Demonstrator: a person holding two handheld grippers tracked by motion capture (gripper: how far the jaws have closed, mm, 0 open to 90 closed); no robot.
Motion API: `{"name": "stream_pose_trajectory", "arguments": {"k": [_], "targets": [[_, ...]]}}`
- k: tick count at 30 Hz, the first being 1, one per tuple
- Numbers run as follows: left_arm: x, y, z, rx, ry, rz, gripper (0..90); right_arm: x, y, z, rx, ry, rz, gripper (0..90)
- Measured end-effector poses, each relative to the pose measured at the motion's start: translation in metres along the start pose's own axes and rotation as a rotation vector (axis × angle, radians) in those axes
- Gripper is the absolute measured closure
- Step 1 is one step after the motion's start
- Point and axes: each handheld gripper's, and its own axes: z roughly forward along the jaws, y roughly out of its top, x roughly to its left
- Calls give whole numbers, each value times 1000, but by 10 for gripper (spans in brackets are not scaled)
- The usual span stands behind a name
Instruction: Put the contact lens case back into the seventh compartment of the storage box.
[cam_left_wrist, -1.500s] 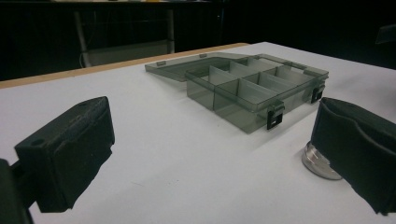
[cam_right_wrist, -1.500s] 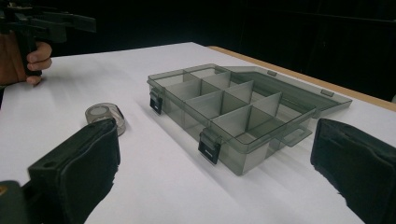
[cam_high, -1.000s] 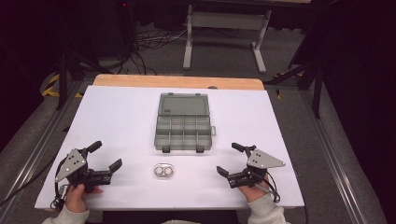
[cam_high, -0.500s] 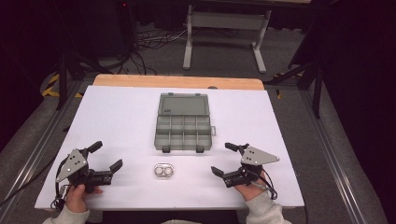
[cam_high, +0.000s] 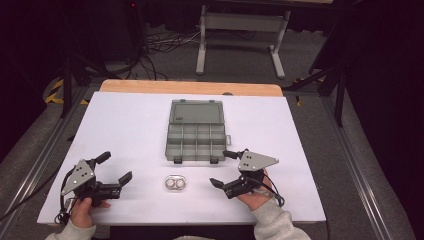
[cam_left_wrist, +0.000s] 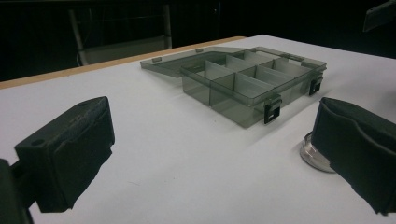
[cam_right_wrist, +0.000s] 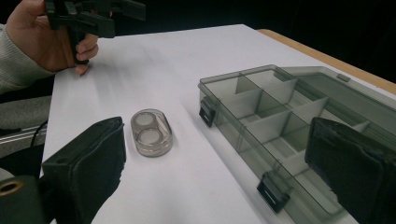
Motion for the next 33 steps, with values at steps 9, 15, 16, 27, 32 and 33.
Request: {"name": "stream_pose_trajectory", "arguments": {"k": [9,15,16,27,32,33], "targets": [[0,0,0,0,-7,0,3,6,18,26,12,67,-17,57],[0,0,0,0,-9,0,3,9,28,42,39,106,-38,59],[0,0,0,0,-9,0,3,10,29,44,39,110,-42,58],[0,0,0,5,-17,5,4,17,43,69,66,168,-58,69],[0,0,0,5,-17,5,4,20,47,80,72,196,-60,71],[0,0,0,4,-17,4,4,22,49,83,74,202,-65,70]]}}
